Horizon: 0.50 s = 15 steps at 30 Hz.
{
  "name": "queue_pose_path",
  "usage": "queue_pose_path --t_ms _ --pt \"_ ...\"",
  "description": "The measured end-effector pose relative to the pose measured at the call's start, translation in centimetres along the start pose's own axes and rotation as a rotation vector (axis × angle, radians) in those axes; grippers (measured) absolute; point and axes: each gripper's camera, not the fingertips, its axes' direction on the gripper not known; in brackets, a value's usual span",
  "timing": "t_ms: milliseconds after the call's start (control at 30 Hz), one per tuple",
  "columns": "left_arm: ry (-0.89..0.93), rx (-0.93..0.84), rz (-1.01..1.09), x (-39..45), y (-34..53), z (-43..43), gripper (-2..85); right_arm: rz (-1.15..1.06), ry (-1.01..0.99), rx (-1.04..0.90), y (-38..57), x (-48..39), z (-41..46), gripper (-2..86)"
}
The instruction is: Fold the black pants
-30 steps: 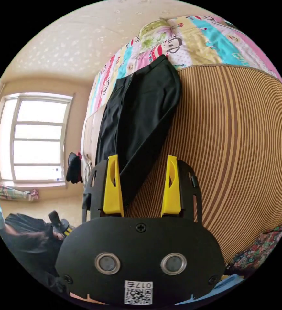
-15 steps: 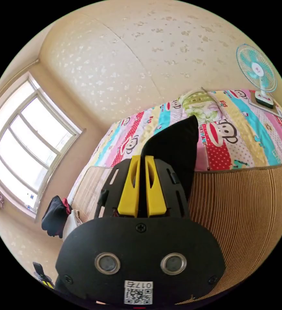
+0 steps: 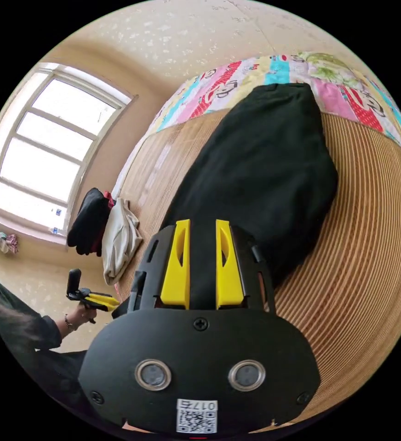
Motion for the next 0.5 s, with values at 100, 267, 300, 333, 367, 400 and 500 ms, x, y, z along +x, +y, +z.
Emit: queue_pose_path --t_ms 100,267,300,333,367,400,500 --pt "0.024 0.002 0.053 0.3 -2.1 0.2 8.1 0.176 -0.071 -0.100 10.3 1.9 1.4 8.5" --pt "0.076 -0.147 0.147 0.6 -3.9 3.3 8.1 0.290 -0.224 -0.189 22.0 -1.9 7.0 7.3" --pt "0.102 -0.160 0.155 0.7 -3.9 3.5 8.0 0.288 -0.209 -0.189 22.6 -2.6 7.4 7.0" --pt "0.133 -0.183 0.159 0.8 -3.9 3.7 7.9 0.292 -0.186 -0.182 23.5 -3.5 8.0 6.2" --pt "0.142 -0.201 0.165 1.1 -3.8 3.6 7.6 0.306 -0.190 -0.152 24.0 -4.0 8.0 5.9" --pt "0.146 -0.208 0.173 1.2 -3.7 3.5 7.3 0.316 -0.197 -0.136 24.2 -4.1 8.0 5.7" --pt "0.178 -0.273 0.223 2.2 -3.6 3.3 2.0 0.350 -0.231 -0.142 24.8 -4.4 7.9 3.9"
